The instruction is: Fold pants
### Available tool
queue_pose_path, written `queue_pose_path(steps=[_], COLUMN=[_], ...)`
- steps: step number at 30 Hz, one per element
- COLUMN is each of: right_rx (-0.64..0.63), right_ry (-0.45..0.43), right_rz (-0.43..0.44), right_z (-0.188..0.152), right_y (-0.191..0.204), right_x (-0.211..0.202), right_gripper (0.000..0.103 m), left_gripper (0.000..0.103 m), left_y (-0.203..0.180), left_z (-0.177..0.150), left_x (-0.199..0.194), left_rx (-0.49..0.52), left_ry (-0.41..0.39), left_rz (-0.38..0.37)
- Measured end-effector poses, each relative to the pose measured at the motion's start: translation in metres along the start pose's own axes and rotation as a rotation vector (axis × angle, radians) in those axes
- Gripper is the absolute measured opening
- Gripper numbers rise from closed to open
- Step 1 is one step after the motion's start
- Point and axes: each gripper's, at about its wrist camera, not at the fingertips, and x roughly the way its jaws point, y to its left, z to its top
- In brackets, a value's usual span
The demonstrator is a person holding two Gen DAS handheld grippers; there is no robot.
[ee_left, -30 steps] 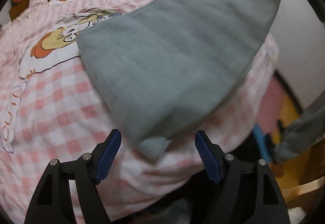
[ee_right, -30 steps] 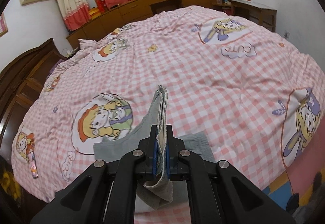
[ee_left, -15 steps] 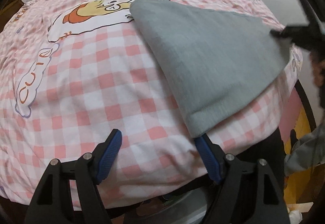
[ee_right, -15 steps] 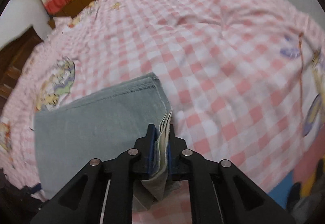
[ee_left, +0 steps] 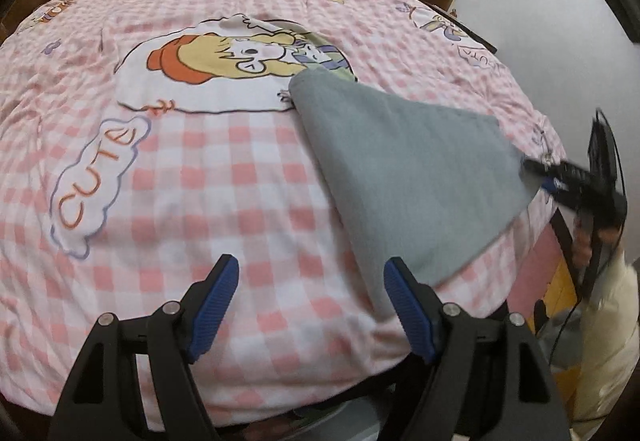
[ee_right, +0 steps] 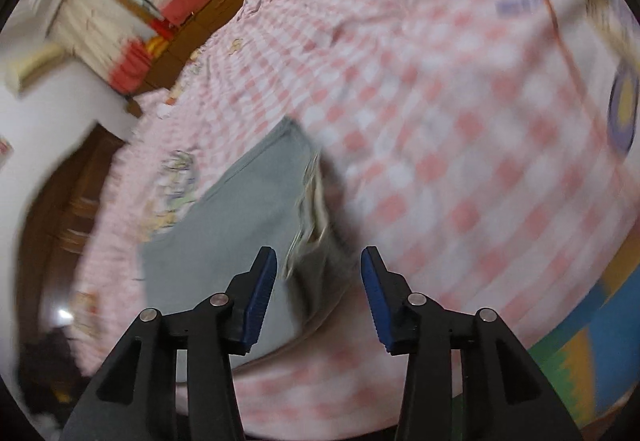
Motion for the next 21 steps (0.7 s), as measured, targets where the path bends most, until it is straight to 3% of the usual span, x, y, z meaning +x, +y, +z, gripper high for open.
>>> queue_pose_path(steps=[2,6,12,13,16,19,21], right_rx=[0.021,-0.013,0.024,0.02,-0.01,-0.011,-0.091], right_ry=[0.007,0.002,-0.048,-0.053,-0.076,-0.092,-0.12], right_rz=[0.004,-0.072,0.006,0.015,0.001,0.016,-0.046], right_z=[-0.004,-0.006,-0.006,-0.006,-0.01,-0.009,-0.01], right_y=[-0.001,-0.001,-0.005,-0.003,-0.002,0.001,0.018], right_x=[0.004,0.019,0.031,0.032,0.031,0.023,0.017], right_gripper=[0.051,0.051,0.051,0.048,0.024,0.022,0.021], left_gripper=[0.079,0.079,0.079,0.079,0.079,0.079,0.079], left_y=[-0.002,-0.014,-0.027,-0.026,-0.023,-0.023,-0.021], left_z=[0.006,0.016,0.011,0.008,0.0,-0.002,-0.001], left_x=[0.005,0.019,0.047,0.053,0.059,0.056,0.054], left_rx=[-0.007,0.001,0.049,0.055,0.044,0.046,0.036], left_ry=[0.005,-0.003,0.057,0.074,0.086,0.086,0.084], left_rz=[-0.01,-0.007,0.05,0.07,0.077,0.072,0.062])
